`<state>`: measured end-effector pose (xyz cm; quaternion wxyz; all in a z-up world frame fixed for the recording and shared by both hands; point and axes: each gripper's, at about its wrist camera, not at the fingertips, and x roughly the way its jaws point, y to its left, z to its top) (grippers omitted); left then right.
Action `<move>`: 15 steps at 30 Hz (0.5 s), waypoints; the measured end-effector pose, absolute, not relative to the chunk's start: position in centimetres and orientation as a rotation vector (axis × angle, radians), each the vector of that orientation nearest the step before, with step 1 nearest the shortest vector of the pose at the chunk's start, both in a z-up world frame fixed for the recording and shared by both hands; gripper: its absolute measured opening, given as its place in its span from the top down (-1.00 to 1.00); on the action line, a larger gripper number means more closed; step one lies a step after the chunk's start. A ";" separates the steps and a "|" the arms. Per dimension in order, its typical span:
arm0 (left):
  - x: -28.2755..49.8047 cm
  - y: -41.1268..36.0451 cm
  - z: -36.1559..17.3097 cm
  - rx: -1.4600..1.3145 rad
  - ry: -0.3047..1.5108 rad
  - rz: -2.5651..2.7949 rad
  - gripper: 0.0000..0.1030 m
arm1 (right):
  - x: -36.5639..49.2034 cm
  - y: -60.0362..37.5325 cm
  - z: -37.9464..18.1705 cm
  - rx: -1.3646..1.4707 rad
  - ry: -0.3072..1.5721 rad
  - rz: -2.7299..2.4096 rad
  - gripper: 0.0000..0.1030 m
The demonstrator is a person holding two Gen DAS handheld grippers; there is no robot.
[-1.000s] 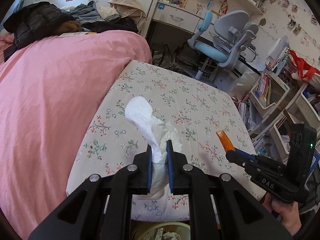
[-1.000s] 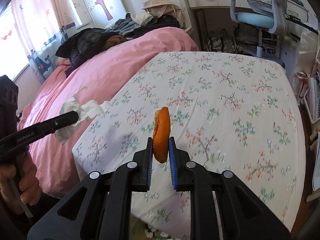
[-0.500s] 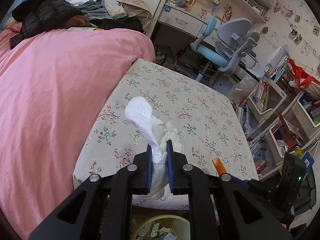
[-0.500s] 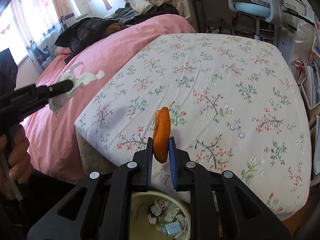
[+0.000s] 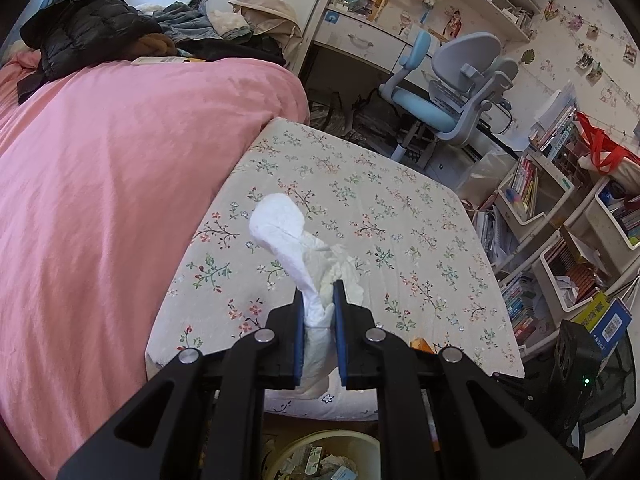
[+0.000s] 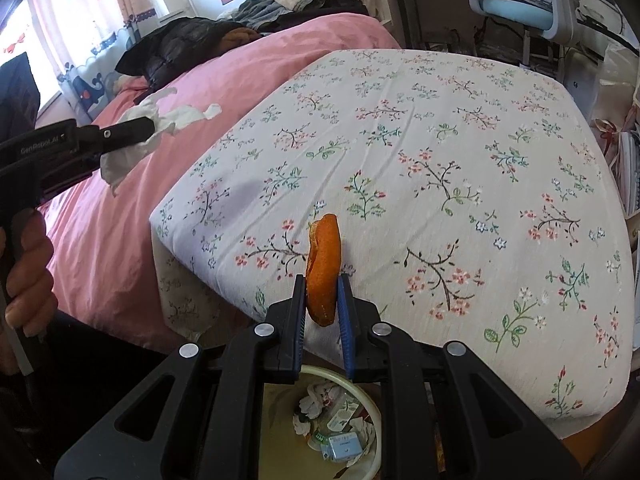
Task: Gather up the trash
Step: 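Carry the orange peel over the yellow bin and open the right gripper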
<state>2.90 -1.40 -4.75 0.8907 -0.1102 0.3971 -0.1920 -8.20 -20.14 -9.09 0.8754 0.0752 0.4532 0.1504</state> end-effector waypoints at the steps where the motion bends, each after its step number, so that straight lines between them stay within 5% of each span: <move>1: 2.9 -1.4 -4.8 -0.228 0.825 -0.398 0.74 | -8.2 -20.2 -9.1 0.157 0.947 0.315 0.72; 15: 2.9 -1.4 -4.8 -0.227 0.825 -0.397 0.74 | -10.8 -18.0 -10.5 0.142 0.998 0.379 0.72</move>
